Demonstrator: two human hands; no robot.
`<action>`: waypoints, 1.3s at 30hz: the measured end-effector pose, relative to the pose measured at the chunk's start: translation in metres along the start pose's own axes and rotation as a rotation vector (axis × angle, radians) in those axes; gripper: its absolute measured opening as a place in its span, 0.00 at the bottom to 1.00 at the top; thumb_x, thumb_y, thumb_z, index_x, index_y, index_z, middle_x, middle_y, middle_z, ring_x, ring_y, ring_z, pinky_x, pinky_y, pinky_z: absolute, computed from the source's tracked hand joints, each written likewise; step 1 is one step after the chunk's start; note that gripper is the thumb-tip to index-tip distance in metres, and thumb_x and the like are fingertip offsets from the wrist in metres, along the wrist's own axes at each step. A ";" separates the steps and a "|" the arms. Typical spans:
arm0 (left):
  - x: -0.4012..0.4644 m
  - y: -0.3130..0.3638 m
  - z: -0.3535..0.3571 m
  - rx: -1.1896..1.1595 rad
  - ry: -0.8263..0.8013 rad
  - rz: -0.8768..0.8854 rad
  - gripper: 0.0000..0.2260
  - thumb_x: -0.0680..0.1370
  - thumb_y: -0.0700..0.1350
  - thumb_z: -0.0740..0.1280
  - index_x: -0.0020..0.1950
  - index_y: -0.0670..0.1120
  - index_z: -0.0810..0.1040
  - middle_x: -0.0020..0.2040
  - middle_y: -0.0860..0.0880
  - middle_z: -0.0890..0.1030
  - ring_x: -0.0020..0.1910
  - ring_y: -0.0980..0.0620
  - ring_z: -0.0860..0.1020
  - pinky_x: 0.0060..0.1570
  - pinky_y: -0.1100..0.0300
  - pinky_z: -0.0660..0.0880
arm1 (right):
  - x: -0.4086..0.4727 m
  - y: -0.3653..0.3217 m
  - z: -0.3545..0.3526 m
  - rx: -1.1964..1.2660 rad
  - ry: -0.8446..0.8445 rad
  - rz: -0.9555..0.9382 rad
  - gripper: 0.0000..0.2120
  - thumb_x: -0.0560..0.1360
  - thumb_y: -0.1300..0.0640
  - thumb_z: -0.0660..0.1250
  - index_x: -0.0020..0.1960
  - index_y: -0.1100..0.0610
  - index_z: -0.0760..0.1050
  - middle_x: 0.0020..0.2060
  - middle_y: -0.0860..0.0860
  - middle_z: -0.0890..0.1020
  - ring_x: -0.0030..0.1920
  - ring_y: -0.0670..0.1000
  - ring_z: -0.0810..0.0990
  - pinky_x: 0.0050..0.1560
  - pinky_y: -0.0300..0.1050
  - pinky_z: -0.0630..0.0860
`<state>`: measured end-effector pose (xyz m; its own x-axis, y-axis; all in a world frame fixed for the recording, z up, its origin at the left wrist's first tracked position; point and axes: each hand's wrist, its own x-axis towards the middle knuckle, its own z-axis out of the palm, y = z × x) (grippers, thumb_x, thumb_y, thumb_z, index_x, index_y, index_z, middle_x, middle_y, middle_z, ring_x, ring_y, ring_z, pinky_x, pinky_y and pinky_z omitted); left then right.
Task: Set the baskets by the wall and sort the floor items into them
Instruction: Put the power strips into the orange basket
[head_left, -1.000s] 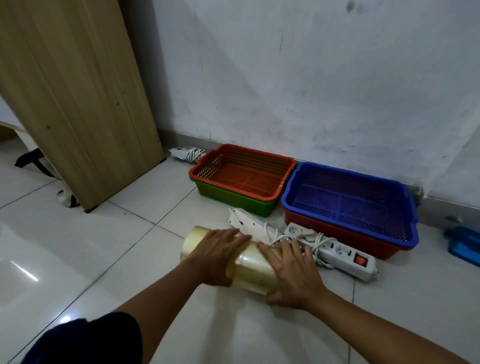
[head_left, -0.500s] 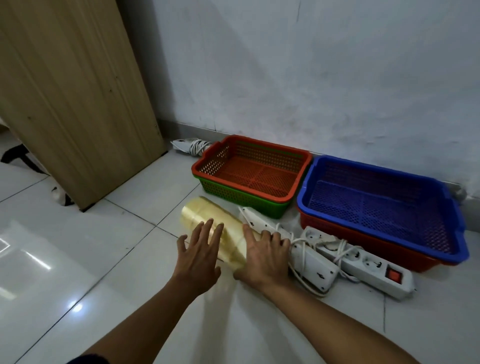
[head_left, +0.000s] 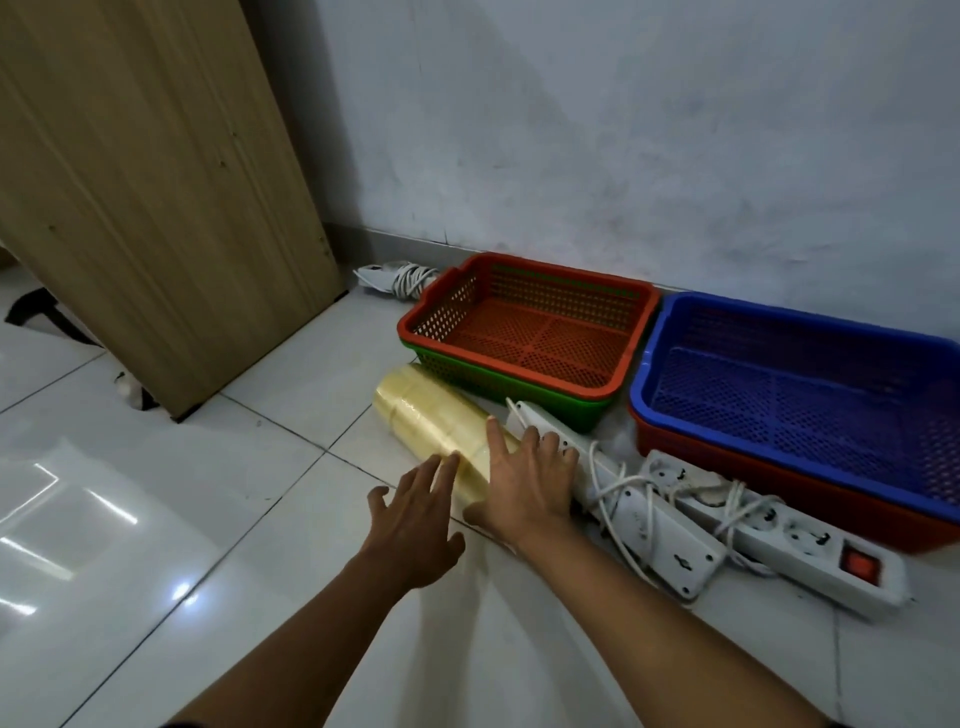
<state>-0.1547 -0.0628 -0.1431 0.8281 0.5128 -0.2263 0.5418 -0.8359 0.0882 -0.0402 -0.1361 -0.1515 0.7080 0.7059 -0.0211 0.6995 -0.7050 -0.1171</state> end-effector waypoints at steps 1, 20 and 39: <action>0.000 0.002 -0.002 0.010 -0.003 -0.006 0.39 0.75 0.56 0.63 0.77 0.50 0.41 0.79 0.49 0.49 0.77 0.48 0.53 0.70 0.41 0.54 | -0.002 0.006 -0.004 -0.002 -0.011 -0.002 0.51 0.61 0.30 0.68 0.76 0.47 0.49 0.68 0.63 0.66 0.65 0.64 0.66 0.62 0.59 0.63; -0.088 0.211 -0.001 0.219 -0.324 0.815 0.25 0.77 0.51 0.64 0.72 0.47 0.61 0.69 0.44 0.67 0.66 0.44 0.69 0.63 0.51 0.68 | -0.242 0.186 -0.045 0.077 -0.555 0.317 0.52 0.59 0.27 0.68 0.74 0.49 0.53 0.68 0.60 0.67 0.67 0.62 0.68 0.63 0.57 0.68; -0.084 0.233 0.015 0.303 -0.547 0.754 0.23 0.78 0.49 0.62 0.71 0.47 0.62 0.66 0.43 0.72 0.64 0.45 0.71 0.60 0.52 0.70 | -0.293 0.193 -0.037 -0.065 -0.428 0.158 0.43 0.65 0.55 0.75 0.72 0.53 0.55 0.65 0.62 0.64 0.59 0.62 0.71 0.56 0.55 0.71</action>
<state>-0.1003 -0.3037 -0.1181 0.7193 -0.2737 -0.6385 -0.2251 -0.9614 0.1585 -0.1089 -0.4814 -0.1316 0.7121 0.5442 -0.4436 0.6004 -0.7995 -0.0172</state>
